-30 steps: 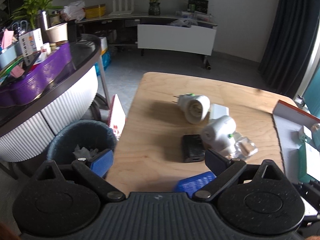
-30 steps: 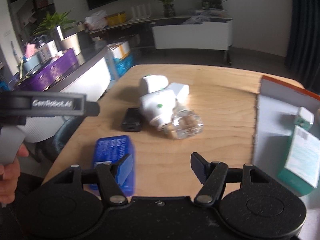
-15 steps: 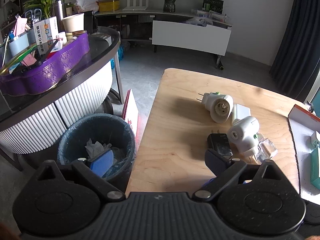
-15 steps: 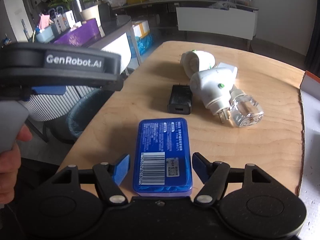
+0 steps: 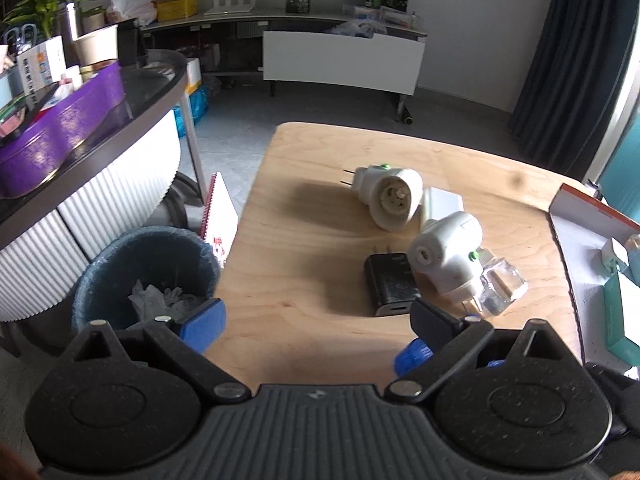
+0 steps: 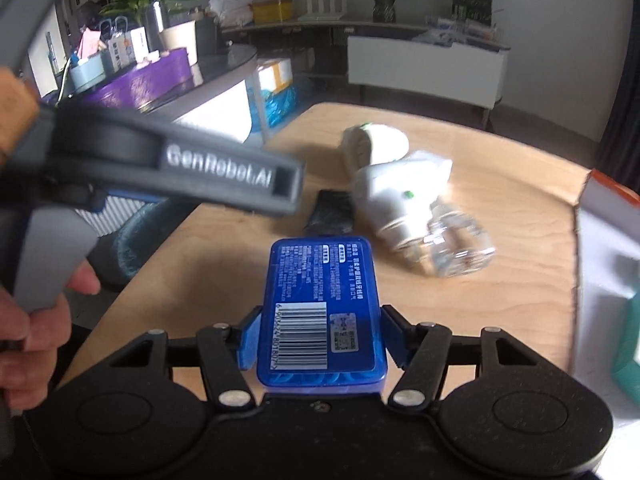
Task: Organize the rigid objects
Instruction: 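Grasp the white plug-in diffuser with the left tool while the right tool holds the tin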
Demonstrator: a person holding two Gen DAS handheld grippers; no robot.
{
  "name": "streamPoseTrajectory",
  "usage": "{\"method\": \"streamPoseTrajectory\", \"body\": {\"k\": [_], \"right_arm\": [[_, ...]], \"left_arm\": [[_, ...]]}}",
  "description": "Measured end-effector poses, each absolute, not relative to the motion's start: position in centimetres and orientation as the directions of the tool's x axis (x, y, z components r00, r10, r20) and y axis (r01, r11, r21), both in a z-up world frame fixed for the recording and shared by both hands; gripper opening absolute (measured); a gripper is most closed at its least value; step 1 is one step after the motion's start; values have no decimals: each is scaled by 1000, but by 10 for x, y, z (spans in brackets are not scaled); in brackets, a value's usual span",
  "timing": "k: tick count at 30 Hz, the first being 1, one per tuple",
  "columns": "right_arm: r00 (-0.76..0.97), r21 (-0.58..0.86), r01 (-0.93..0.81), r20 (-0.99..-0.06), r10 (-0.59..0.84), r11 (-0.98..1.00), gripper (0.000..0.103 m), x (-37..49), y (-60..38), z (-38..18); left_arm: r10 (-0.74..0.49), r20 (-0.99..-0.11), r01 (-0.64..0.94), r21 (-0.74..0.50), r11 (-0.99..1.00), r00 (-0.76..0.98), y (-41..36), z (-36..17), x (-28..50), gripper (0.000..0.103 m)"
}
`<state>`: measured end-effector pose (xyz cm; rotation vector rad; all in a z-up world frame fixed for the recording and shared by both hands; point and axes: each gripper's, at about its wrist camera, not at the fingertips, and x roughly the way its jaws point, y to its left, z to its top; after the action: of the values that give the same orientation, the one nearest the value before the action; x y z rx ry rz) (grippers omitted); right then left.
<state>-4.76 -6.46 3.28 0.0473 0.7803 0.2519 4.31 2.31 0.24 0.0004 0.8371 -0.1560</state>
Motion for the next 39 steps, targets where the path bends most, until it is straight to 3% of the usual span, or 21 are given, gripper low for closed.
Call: {"method": "streamPoseTrajectory", "body": {"k": [12, 26, 29, 32, 33, 34, 39], "right_arm": [[724, 178, -5, -678, 126, 984, 74, -71, -158, 34], [753, 255, 70, -648, 117, 964, 74, -66, -193, 28], [750, 258, 83, -652, 110, 963, 74, -62, -198, 24], [754, 259, 95, -649, 101, 961, 74, -60, -203, 24], [756, 261, 100, -648, 97, 960, 74, -58, -205, 24], [757, 263, 105, -646, 94, 959, 74, -58, -207, 24], [758, 272, 120, -646, 89, 955, 74, -56, -214, 21]], "left_arm": [[-217, -752, 322, -7, 947, 622, -30, -13, 74, 101], [-248, -777, 441, 42, 896, 578, -61, -35, 101, 103], [-244, -778, 459, 64, 886, 578, -68, -38, 102, 97], [-254, -774, 490, 82, 868, 579, -74, -40, 102, 82], [-278, -774, 496, 52, 867, 569, -73, -39, 102, 71], [-286, -774, 490, 37, 871, 566, -73, -38, 103, 67], [-330, -768, 499, -15, 867, 549, -73, -37, 98, 66]]}}
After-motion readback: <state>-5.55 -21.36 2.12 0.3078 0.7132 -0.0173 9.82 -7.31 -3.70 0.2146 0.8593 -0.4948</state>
